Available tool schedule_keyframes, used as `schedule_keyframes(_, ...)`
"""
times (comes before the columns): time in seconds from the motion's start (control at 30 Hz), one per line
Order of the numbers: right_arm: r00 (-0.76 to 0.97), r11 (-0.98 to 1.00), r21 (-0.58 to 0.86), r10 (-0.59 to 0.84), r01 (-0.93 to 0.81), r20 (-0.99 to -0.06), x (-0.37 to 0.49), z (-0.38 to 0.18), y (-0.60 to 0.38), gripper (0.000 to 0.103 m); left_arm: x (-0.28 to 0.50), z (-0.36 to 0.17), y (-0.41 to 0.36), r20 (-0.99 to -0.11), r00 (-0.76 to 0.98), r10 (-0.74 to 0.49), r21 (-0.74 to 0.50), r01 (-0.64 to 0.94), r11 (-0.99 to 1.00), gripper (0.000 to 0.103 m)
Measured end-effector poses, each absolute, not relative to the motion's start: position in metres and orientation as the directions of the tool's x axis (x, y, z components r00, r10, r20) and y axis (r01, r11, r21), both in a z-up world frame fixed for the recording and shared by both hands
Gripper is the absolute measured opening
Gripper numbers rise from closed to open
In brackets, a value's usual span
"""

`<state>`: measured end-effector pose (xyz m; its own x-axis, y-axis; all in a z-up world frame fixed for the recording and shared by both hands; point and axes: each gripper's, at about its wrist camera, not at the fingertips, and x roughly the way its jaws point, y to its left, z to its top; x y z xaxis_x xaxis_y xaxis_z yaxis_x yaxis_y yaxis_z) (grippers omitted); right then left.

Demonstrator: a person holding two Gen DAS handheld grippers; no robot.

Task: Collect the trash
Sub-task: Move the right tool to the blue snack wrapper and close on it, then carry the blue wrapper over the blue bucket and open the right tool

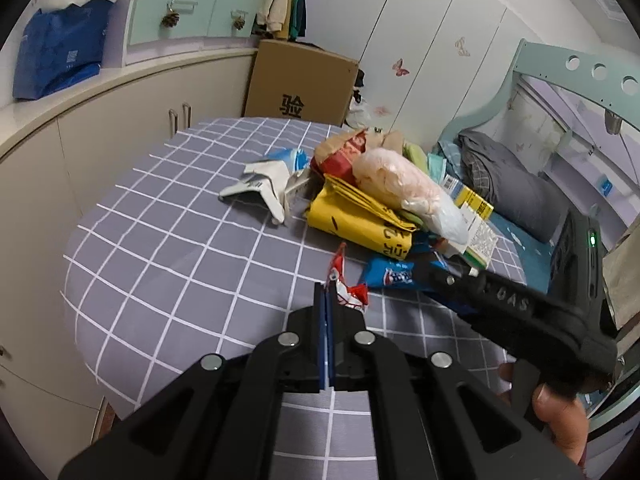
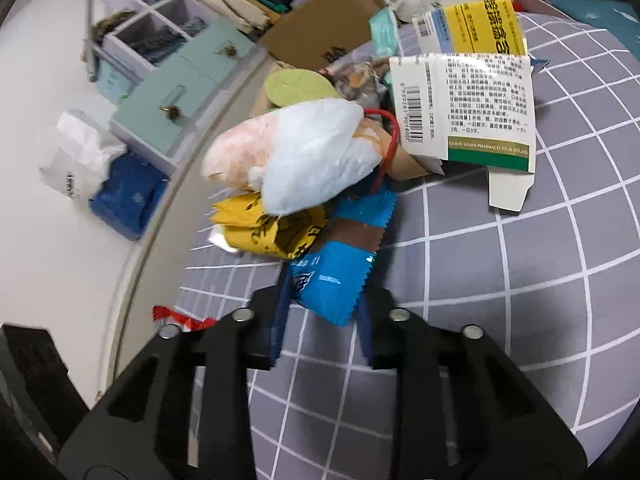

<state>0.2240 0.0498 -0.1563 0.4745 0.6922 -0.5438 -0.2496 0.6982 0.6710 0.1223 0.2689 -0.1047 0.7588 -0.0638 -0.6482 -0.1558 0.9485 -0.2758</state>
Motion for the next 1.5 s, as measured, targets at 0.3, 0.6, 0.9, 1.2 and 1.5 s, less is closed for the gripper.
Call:
schedule_keyframes(0.3,0.521,0.668,0.674,0.715,-0.315,-0.466,0.168,-0.137,-0.010,0.014,0.100,-0.071,0.223,-0.575,0.811,-0.107,-0.257,-0.055,0.965,0.001)
schedule_keyframes(0.6,0.630,0.662,0.706,0.666,-0.253,-0.398,0.117,-0.131,-0.127,0.014,0.108,-0.063,0.101,-0.587,0.769,-0.253,-0.185,0.178,0.967,0.001)
schedule_keyframes(0.9,0.786,0.756,0.655,0.395,0.016,-0.475,0.090,-0.172,-0.269,0.014,0.149,-0.114,-0.072,-0.693,0.587,-0.419,-0.145,0.456,0.878,0.001)
schedule_keyframes(1.2,0.681,0.717,0.612,0.266,0.333,-0.682,0.147,-0.321,-0.358,0.014,0.238,-0.253,-0.198,-0.867,0.353,-0.351,-0.117,0.541,0.833,0.001)
schedule_keyframes(1.5,0.586,0.668,0.566,0.233,0.483,-0.776,0.202,-0.420,-0.392,0.014,0.319,-0.374,-0.253,-0.948,0.208,-0.242,-0.093,0.545,0.833,0.004)
